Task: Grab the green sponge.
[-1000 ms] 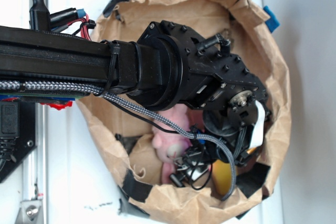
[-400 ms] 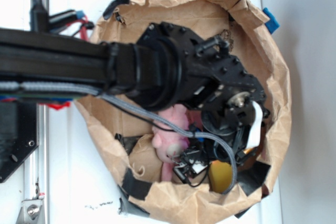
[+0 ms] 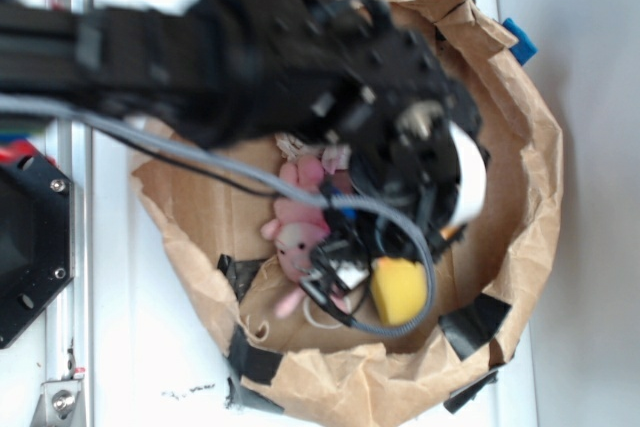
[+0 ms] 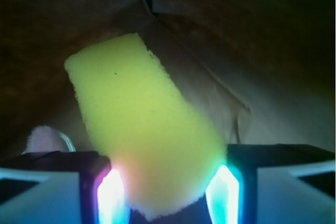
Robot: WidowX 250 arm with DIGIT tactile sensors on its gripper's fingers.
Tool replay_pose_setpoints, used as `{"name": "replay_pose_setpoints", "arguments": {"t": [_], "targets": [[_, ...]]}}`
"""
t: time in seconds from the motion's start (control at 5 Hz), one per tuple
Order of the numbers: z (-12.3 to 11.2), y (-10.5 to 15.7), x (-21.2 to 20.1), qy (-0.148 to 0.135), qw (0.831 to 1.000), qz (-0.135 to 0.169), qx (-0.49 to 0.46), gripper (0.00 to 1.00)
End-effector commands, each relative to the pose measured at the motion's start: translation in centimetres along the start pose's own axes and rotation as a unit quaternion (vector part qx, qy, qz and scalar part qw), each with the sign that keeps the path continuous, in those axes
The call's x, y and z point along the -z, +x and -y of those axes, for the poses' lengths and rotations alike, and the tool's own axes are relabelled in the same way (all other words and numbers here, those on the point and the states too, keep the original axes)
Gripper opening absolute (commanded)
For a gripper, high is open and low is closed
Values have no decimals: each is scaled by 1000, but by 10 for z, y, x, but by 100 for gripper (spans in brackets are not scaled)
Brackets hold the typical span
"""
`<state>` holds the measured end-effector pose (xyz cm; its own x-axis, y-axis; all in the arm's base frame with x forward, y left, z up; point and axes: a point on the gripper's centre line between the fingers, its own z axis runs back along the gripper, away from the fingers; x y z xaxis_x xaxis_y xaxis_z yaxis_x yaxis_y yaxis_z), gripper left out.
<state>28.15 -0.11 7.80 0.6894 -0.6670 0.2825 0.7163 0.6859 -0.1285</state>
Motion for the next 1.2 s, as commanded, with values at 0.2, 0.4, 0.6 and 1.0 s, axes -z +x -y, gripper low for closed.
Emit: {"name": "replay_pose_setpoints", "arguments": {"t": [0.2,0.4,0.6,1.0], "targets": [[35,-6,-109,8,986,4,-166,0],[38,-5,-109,73,970,-29,-229,0],[41,-4,-105,130,956,-55,-258,0],[51,-4,-100,132,956,-53,-255,0]]}}
